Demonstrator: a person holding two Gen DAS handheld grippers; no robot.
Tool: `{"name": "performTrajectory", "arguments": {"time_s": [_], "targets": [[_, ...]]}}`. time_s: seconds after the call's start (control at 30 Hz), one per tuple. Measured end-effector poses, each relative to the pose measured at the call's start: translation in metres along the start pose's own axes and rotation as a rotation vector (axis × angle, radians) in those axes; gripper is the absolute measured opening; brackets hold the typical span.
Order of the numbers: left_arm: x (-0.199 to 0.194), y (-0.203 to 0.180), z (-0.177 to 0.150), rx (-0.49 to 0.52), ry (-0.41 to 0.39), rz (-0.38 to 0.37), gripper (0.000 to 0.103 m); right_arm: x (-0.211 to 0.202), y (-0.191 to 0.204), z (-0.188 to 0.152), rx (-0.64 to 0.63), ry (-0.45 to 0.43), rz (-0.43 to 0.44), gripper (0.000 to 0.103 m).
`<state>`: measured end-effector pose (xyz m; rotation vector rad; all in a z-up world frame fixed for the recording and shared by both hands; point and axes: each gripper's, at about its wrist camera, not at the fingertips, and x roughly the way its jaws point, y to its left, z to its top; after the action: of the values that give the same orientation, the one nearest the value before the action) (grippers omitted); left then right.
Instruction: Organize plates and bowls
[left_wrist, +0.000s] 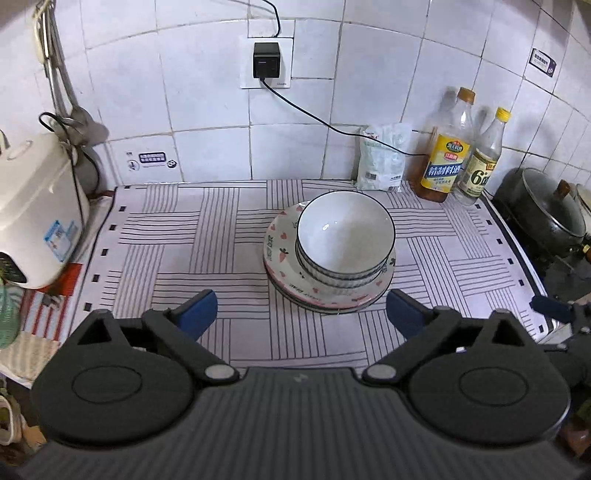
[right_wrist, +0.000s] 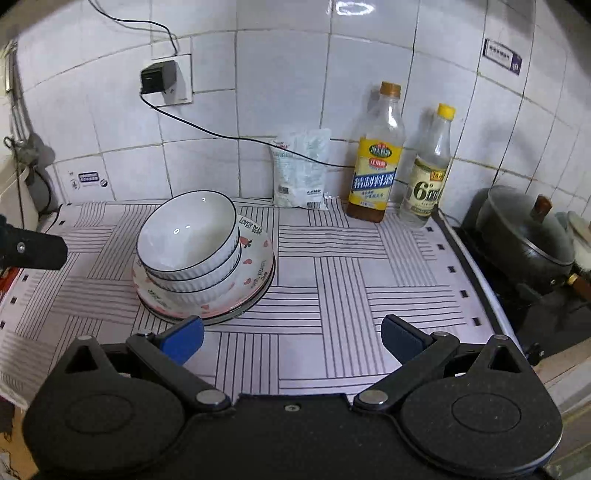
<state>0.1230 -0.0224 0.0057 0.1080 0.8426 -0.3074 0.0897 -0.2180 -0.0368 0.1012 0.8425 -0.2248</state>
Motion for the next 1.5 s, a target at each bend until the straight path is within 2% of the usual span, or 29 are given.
{"name": "performTrajectory", "arguments": {"time_s": [0.23, 0.43, 0.57, 0.93, 1.17, 1.33, 1.5], "targets": [[-0.007, -0.009, -0.010, -0.002, 0.095, 0.077, 0.101, -0.030, -0.004, 0.008, -0.017, 0.031, 0.001, 0.103], [-0.020, -0.011, -0.019, -0.023, 0.094, 0.102, 0.101, -0.048, -0.009, 0.013, 0.003, 0.038, -0.020, 0.103], [-0.029, -0.013, -0.023, -0.038, 0.085, 0.105, 0.101, -0.053, -0.014, 0.012, 0.029, 0.044, -0.002, 0.103], [-0.047, -0.022, -0.031, 0.002, 0.049, 0.137, 0.101, -0.066, -0.013, 0.005, 0.008, 0.050, 0.004, 0.103], [-0.050, -0.025, -0.034, 0.005, 0.045, 0.152, 0.101, -0.066, -0.013, 0.004, -0.004, 0.064, -0.008, 0.103], [-0.056, -0.028, -0.037, 0.030, 0.003, 0.183, 0.101, -0.066, -0.012, 0.003, -0.016, 0.072, -0.014, 0.103], [-0.055, -0.029, -0.036, 0.001, 0.009, 0.196, 0.101, -0.066, -0.015, 0.003, -0.014, 0.074, -0.017, 0.103]]}}
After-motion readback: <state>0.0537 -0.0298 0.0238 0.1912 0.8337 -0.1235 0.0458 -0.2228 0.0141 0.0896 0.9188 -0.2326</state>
